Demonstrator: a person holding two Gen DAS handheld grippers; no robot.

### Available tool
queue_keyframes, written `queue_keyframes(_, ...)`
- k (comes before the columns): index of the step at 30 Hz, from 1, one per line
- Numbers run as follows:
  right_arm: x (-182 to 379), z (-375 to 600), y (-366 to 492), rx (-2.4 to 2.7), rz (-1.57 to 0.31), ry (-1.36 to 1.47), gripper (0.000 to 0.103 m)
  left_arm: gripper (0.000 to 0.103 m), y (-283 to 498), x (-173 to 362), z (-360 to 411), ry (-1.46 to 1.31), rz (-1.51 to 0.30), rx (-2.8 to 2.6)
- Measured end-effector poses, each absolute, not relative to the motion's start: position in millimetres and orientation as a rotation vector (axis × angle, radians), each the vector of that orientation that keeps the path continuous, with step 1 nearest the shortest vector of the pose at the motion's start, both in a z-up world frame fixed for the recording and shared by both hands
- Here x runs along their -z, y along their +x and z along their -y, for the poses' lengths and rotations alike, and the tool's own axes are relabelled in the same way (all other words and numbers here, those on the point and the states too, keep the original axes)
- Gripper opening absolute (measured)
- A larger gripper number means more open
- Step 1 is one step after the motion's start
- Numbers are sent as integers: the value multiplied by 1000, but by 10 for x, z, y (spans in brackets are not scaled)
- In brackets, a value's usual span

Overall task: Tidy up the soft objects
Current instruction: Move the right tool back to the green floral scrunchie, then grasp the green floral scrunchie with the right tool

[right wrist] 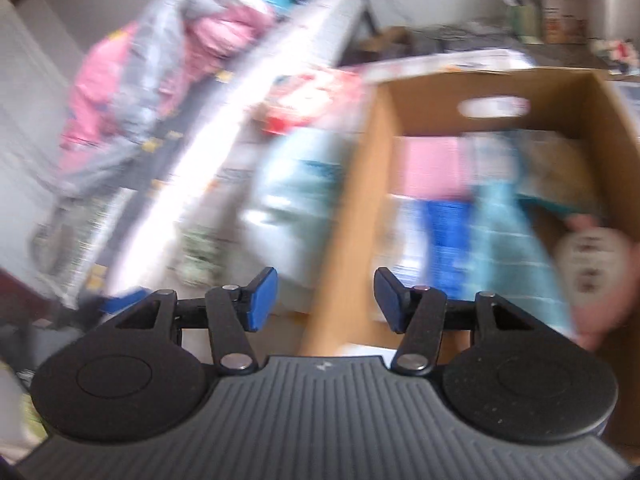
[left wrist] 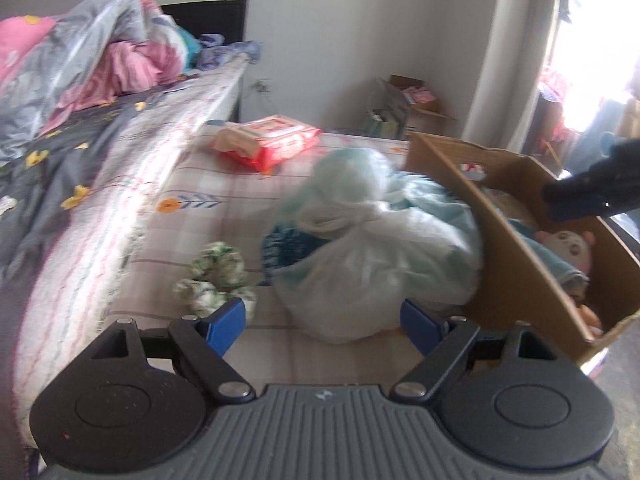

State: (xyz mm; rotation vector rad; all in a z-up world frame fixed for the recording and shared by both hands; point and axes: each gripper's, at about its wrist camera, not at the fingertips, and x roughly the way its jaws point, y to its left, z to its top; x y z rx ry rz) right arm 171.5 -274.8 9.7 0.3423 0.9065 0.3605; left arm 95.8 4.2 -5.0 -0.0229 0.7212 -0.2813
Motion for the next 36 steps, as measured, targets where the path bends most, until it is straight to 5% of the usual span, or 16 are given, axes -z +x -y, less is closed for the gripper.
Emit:
queue_keyframes(13,302,1146,2510,-588,-957,451,53,88,1263,302,-382,26,-714,140)
queue_keyframes(27,1106,441,3152,-518,-1099,327,45,86,1763,697,-449,57,-770,167)
queue_keyframes(36,1350,325,3245,-500,-1161,269,28,57,1852,846,-458,34,-839,169)
